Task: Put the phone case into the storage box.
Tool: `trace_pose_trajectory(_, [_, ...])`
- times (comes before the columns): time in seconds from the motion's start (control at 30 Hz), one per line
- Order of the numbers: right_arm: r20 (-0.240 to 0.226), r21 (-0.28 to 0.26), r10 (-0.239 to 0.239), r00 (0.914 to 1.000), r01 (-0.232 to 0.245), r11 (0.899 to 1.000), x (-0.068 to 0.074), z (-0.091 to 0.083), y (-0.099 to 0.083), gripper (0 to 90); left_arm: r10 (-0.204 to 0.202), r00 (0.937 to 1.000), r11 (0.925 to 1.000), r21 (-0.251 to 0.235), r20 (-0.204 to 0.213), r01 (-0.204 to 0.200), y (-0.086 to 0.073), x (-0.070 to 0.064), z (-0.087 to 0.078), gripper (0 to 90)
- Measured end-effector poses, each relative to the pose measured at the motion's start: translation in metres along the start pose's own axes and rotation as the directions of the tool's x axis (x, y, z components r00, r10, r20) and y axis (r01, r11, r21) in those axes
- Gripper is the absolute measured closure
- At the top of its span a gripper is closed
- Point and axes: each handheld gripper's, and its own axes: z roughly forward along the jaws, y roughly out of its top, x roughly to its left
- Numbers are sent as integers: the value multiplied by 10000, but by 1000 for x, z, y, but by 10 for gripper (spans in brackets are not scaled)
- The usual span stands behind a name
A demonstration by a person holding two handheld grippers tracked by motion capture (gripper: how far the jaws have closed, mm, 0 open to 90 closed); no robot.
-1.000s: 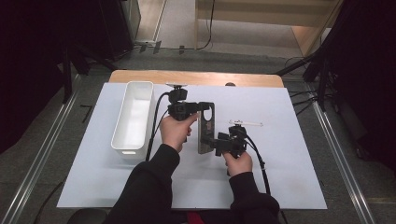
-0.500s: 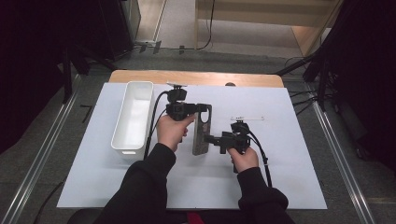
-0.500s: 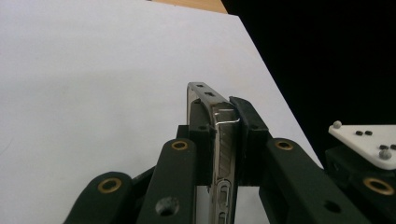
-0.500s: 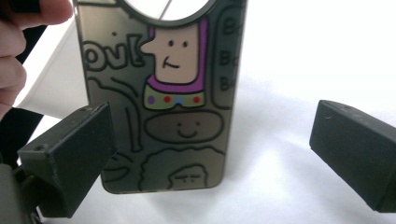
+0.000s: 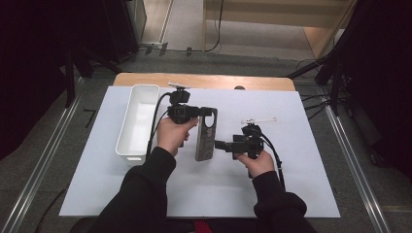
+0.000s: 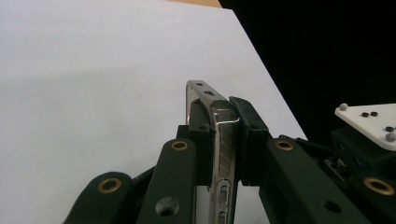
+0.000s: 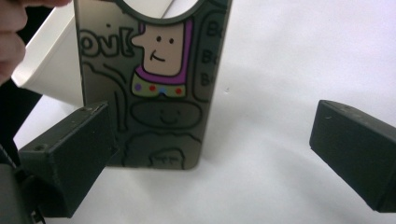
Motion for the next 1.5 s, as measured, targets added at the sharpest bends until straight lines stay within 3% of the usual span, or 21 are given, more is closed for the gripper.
trace_pose_trajectory(0.37, [-294, 62, -638, 9975, 640, 9979, -2, -13, -3, 0, 336, 9988, 9990, 272, 354, -346, 5, 3, -17, 790])
trace_pose_trajectory(0.63, [-761, -91, -589, 9954, 584, 9983, -3, -20, -2, 0, 904, 9939, 9940, 552, 639, -940, 1, 1, -23, 790])
trace_pose_trajectory(0.93, [-847, -145, -658, 9942, 648, 9978, -3, -19, -2, 0, 1101, 9883, 9923, 452, 1056, -1153, -9, 0, -26, 790])
trace_pose_trajectory(1.27, [-911, -215, -786, 9927, 770, 9968, -3, -20, -1, 0, 1655, 9787, 9843, 419, 1219, -1717, -16, -5, -25, 790])
trace_pose_trajectory(1.5, [-997, -293, -860, 9913, 834, 9961, -3, -22, 0, 0, 1785, 9750, 9809, 538, 1321, -1868, -19, -7, -22, 790])
